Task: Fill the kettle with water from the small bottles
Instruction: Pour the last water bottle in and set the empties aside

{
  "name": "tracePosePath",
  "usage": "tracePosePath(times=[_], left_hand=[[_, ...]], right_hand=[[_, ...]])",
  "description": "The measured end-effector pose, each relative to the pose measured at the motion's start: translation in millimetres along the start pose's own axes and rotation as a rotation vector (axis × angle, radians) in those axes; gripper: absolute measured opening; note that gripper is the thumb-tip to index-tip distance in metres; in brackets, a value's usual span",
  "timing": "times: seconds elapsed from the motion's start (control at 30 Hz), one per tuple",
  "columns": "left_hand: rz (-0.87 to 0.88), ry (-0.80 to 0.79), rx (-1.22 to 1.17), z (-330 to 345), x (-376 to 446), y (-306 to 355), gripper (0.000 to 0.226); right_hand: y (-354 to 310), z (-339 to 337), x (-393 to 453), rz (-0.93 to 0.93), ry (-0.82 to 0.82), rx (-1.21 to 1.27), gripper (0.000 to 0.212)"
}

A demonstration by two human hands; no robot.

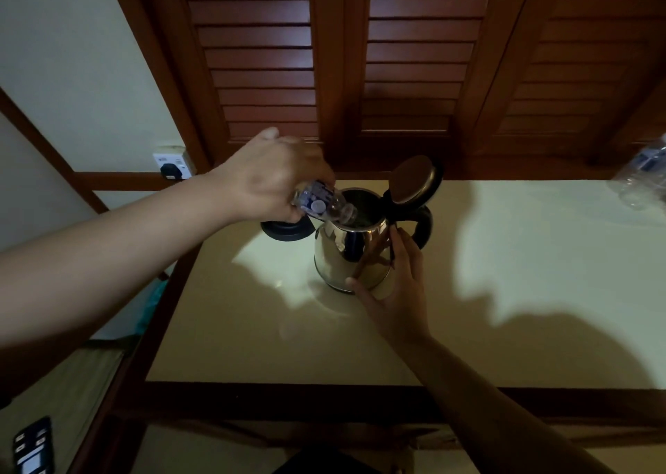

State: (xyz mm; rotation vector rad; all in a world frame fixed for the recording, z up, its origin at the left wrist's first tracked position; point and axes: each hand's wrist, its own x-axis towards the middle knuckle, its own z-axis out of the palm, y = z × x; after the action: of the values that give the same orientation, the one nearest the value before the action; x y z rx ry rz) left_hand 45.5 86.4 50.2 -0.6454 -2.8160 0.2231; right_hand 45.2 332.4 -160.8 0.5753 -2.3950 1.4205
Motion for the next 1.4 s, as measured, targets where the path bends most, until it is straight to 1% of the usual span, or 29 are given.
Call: tracePosePath(times=[0.07,0.2,0.27,0.33,0.43,0.57,0.67,0.73,0.8,0.87,0.93,1.0,1.07,1.13,1.17,1.2,1.23,1.27,1.33,1.37,1.4], left_hand=[[0.061,0.017,0.019,-1,1,-1,0.06],[0.094,0.067,0.08,-1,2,3,0.056],[0.089,0.073,0.077,-1,2,5,0.056],[0.046,0.119,0.08,-3,3,5,0.055],[0.085,0.098,0.127,-3,2,11,0.049],[-0.005,0.116,0.015,-4,0,14,0.051],[-0.012,0.06,-0.084,-2,-4,22,0.051],[-0.079,0.091,-0.141,1,-9,25,0.049],[-0.171,0.167,-0.288,8,-17,27,0.053],[-0.277,0.243,-0.525,14,-32,36,0.056],[-0.369,0.287,-0.741,21,-50,56,0.056],[-0.428,0.258,-0.944,34,-68,78,0.053],[-0.415,0.167,-1.165,49,-83,96,0.047],[-0.391,0.111,-1.336,66,-92,107,0.041],[-0.409,0.088,-1.365,74,-94,109,0.04],[-0.444,0.064,-1.348,80,-96,111,0.044],[-0.488,0.036,-1.281,87,-99,110,0.052],[-0.53,0.002,-1.161,94,-102,109,0.062],[-0.519,-0.091,-0.814,108,-112,102,0.076],[-0.489,-0.149,-0.66,114,-116,99,0.077],[-0.481,-0.218,-0.556,118,-120,96,0.075]], right_hand=[[0,0,0,-0.002,0.001,-0.002,0.11],[0,1,0,0.001,-0.003,-0.003,0.109],[0,1,0,0.005,-0.006,-0.001,0.109],[1,1,-1,0.008,-0.007,-0.002,0.109],[0,0,-1,0.016,-0.013,-0.003,0.108],[2,0,-2,0.008,0.0,-0.012,0.108],[2,0,-2,-0.001,0.002,0.004,0.107],[-3,-2,-2,0.007,0.008,0.006,0.104],[-10,-7,-5,0.004,0.063,-0.025,0.1],[-21,-13,-12,-0.031,0.119,-0.019,0.095],[-30,-19,-16,-0.092,0.109,0.042,0.088],[-40,-24,-17,-0.157,0.005,0.108,0.084],[-48,-26,-17,-0.196,-0.176,0.171,0.083],[-52,-23,-19,-0.164,-0.33,0.208,0.078],[-53,-21,-22,-0.134,-0.367,0.204,0.074],[-50,-19,-26,-0.108,-0.377,0.191,0.071],[-46,-17,-31,-0.085,-0.369,0.181,0.066],[-40,-16,-36,-0.058,-0.351,0.172,0.062],[-28,-15,-45,0.023,-0.318,0.157,0.053],[-23,-15,-48,0.071,-0.309,0.148,0.05],[-20,-15,-49,0.114,-0.301,0.135,0.05]])
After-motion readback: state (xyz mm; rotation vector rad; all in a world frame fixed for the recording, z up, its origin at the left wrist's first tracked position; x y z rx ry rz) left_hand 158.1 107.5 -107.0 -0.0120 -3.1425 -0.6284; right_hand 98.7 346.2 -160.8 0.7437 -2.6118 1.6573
